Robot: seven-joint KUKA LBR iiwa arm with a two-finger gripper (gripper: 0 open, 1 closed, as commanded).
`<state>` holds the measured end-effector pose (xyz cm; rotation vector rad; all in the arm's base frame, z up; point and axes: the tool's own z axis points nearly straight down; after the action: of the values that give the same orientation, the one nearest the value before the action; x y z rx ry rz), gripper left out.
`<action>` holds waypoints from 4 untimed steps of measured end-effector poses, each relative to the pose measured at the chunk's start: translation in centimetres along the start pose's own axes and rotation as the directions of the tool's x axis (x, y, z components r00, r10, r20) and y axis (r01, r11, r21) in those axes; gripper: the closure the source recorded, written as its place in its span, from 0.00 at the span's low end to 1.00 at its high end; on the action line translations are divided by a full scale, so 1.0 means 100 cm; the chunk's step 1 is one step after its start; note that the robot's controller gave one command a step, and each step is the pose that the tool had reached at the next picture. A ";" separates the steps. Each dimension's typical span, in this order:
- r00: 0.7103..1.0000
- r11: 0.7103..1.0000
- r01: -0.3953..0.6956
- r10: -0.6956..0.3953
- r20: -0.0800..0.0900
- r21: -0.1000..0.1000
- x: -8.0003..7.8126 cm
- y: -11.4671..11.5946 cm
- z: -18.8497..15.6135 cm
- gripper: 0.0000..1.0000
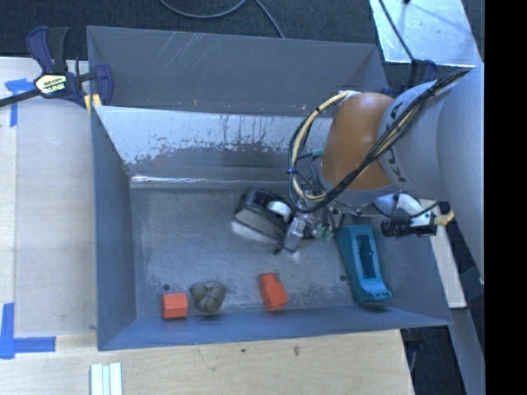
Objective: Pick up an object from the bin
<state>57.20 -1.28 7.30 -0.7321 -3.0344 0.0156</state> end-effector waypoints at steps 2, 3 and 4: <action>1.000 1.000 0.000 0.000 0.000 0.000 0.001 -0.001 -0.004 1.00; 1.000 1.000 -0.003 0.003 0.011 -0.002 -0.001 -0.002 -0.019 1.00; 1.000 1.000 -0.002 0.002 0.013 -0.005 -0.001 -0.001 -0.038 1.00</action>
Offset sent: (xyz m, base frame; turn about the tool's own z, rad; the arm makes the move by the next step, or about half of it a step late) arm 0.0001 0.0000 0.0384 0.0000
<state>57.38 -1.39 11.15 -0.7382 -3.0471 0.0133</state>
